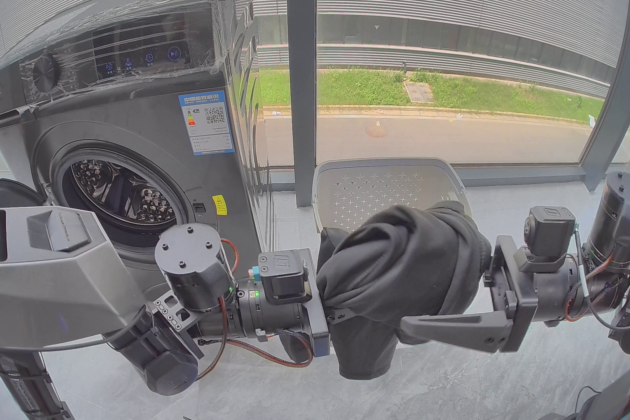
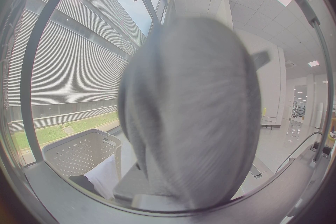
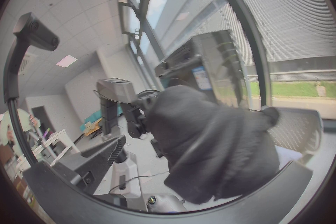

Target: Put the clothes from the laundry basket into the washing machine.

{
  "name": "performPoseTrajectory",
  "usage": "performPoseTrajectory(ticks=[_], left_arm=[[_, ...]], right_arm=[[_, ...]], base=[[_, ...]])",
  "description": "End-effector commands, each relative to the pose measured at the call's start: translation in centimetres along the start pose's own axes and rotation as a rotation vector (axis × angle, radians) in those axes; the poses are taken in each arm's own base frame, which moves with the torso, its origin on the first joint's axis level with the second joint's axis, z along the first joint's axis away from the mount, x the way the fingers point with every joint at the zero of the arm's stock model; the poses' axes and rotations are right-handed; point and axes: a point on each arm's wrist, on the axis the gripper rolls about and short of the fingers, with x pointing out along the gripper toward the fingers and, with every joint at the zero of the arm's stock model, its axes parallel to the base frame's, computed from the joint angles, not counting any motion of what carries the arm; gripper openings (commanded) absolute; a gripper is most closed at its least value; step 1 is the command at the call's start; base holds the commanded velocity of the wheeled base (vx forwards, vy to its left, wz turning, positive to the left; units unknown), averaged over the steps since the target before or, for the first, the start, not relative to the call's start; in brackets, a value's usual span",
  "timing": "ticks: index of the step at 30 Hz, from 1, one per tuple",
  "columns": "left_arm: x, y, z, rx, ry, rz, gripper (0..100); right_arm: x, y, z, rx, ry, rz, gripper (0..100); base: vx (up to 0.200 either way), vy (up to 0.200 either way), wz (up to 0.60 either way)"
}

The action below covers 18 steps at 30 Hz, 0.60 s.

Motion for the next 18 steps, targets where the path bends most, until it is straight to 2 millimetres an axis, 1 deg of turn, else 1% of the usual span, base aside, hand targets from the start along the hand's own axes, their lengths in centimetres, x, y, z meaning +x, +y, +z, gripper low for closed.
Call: performPoseTrajectory(ticks=[1, 2, 4, 6, 7, 9, 12, 14, 15, 16, 18], left_arm=[[-2.5, 1.3, 2.5, 0.055, -0.054, 0.082, 0], [-2.8, 1.3, 2.8, 0.058, -0.057, 0.088, 0], [-3.3, 1.1, 2.8, 0.052, -0.051, 0.093, 0], [-3.4, 1.0, 2.7, 0.045, -0.047, 0.093, 0], [-3.6, 0.7, 2.5, 0.033, -0.036, 0.091, 0], [-3.7, 0.6, 2.7, 0.029, -0.039, 0.099, 0], [-4.1, 0.4, 2.8, -0.002, -0.039, 0.138, 0], [-4.7, 0.2, 2.6, -0.094, -0.036, 0.274, 0], [-4.8, 0.2, 2.5, -0.100, -0.036, 0.283, 0], [-4.9, -0.1, 2.5, -0.171, -0.048, 0.376, 0], [-4.5, -0.6, 2.5, -0.272, -0.081, 0.476, 0]], right_arm=[[-7.1, -1.6, -2.7, 0.100, -0.059, -0.299, 100], [-7.9, -2.0, -2.9, 0.111, -0.069, -0.349, 100], [-8.7, -2.7, -3.2, 0.130, -0.078, -0.415, 100], [-8.9, -3.1, -3.1, 0.135, -0.084, -0.442, 100], [-9.3, -3.9, -3.0, 0.146, -0.094, -0.502, 100], [-9.9, -4.7, -2.8, 0.149, -0.113, -0.585, 100], [-10.4, -5.0, -2.2, 0.137, -0.144, -0.633, 100], [-10.7, -5.0, -0.9, 0.102, -0.189, -0.651, 100], [-10.7, -5.0, -0.8, 0.097, -0.192, -0.652, 100], [-10.9, -4.8, -0.1, 0.077, -0.217, -0.660, 100], [-11.1, -4.8, 0.3, 0.062, -0.237, -0.669, 100]], base=[[0.000, 0.000, 0.00], [0.000, 0.000, 0.00], [0.000, 0.000, 0.00], [0.000, 0.000, 0.00], [0.000, 0.000, 0.00], [0.000, 0.000, 0.00], [0.000, 0.000, 0.00], [0.000, 0.000, 0.00], [0.000, 0.000, 0.00], [0.000, 0.000, 0.00], [0.000, 0.000, 0.00]])
